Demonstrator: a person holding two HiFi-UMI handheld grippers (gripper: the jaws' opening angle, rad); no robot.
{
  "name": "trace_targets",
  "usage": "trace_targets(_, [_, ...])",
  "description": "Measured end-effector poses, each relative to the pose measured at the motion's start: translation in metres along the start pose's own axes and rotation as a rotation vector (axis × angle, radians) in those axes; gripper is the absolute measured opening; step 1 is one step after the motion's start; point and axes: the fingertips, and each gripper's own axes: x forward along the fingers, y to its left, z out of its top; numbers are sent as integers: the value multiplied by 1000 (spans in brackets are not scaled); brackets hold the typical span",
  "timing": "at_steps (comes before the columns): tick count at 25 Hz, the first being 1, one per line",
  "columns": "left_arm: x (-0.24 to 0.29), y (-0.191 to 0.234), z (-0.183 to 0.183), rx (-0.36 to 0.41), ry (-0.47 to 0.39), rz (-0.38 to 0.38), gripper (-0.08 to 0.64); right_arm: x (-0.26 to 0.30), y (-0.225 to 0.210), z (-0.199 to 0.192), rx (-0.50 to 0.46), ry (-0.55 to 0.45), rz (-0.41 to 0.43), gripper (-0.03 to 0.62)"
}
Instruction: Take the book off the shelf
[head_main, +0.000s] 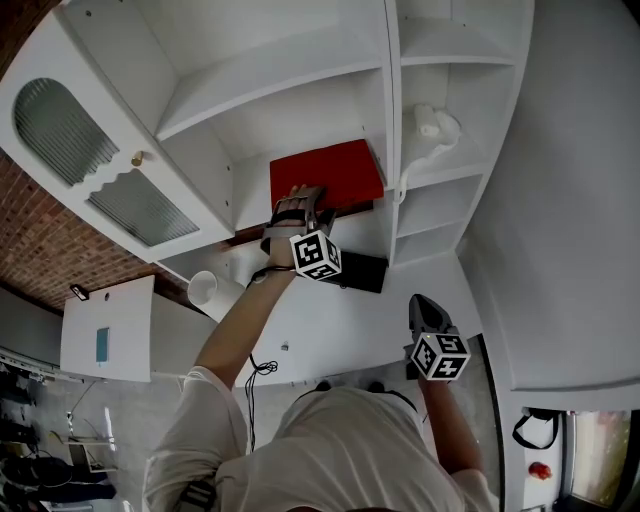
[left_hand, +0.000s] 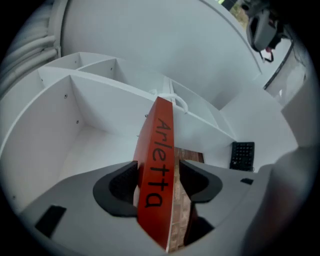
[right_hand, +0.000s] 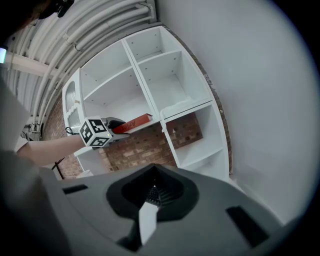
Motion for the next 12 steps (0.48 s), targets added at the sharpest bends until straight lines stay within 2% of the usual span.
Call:
trace_targets(5, [2, 1, -1, 84, 32, 143, 236, 0, -6, -3, 4, 11, 10, 3])
trace_targets(9, [-1, -2, -2, 123, 38, 199, 236, -2, -10, -6, 7, 16, 12, 3])
trace_targets(12, [-4, -3, -1, 123, 40, 223, 221, -3, -12, -6, 6, 17, 14, 2])
